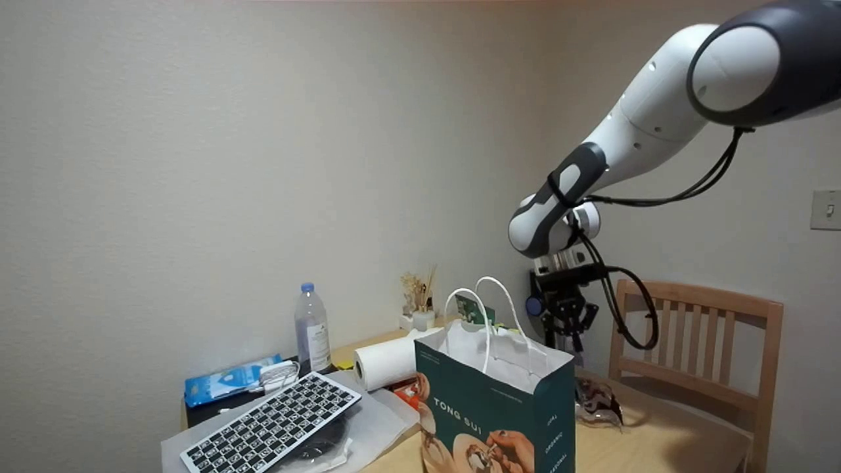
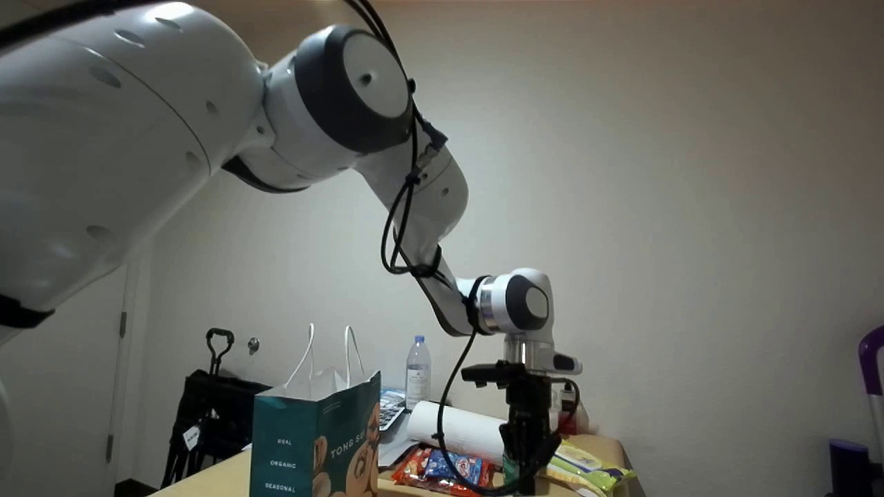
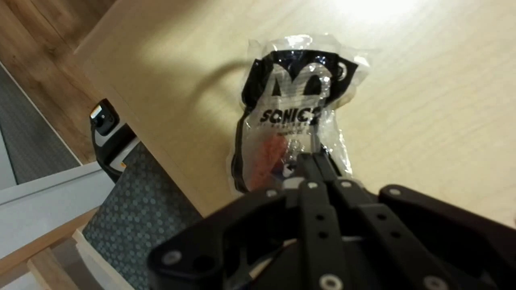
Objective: Pick up the black plastic and put it in the paper bag
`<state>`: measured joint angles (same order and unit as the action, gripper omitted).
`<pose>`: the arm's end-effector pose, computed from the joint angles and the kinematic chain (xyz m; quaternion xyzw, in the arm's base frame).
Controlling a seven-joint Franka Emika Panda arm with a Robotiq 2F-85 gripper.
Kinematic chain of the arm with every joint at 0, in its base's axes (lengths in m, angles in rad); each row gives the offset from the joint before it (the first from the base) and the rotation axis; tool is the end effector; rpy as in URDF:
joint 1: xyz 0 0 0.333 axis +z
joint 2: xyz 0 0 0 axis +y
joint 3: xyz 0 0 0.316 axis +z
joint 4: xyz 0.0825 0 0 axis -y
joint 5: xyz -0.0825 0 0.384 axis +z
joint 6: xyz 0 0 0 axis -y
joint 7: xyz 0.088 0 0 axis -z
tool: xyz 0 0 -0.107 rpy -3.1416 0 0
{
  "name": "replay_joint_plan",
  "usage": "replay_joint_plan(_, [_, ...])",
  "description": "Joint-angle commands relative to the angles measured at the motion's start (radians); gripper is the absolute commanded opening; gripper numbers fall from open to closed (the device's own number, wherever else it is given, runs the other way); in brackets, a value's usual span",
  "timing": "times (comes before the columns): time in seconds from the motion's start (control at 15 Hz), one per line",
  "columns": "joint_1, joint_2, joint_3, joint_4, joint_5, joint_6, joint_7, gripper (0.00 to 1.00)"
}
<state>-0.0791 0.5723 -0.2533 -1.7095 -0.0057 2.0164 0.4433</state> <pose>0.6126 -0.1973 0.2498 0.9208 -0.3629 -0.1193 0.0790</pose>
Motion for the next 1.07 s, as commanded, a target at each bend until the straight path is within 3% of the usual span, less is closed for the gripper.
replay_joint_plan(0.0, [0.054, -0.235, 0.009, -0.179, -0.038, 0.057, 0.068, 0.03])
replay_joint_plan(0.13, [0.079, -0.305, 0.017, -0.215, -0.075, 0.063, 0.094, 0.03])
replay_joint_plan(0.2, [0.043, -0.207, 0.03, -0.109, -0.04, 0.018, 0.054, 0.03])
replay_joint_plan(0.53, [0.059, -0.288, 0.039, -0.18, -0.06, 0.033, 0.076, 0.03])
replay_joint_plan(0.6, [0.057, -0.281, 0.034, -0.187, -0.059, 0.05, 0.091, 0.28])
replay_joint_plan(0.67, [0.054, -0.275, 0.03, -0.191, -0.059, 0.062, 0.105, 0.29])
replay_joint_plan(1.0, [0.023, -0.222, 0.024, -0.217, -0.045, -0.02, 0.091, 0.59])
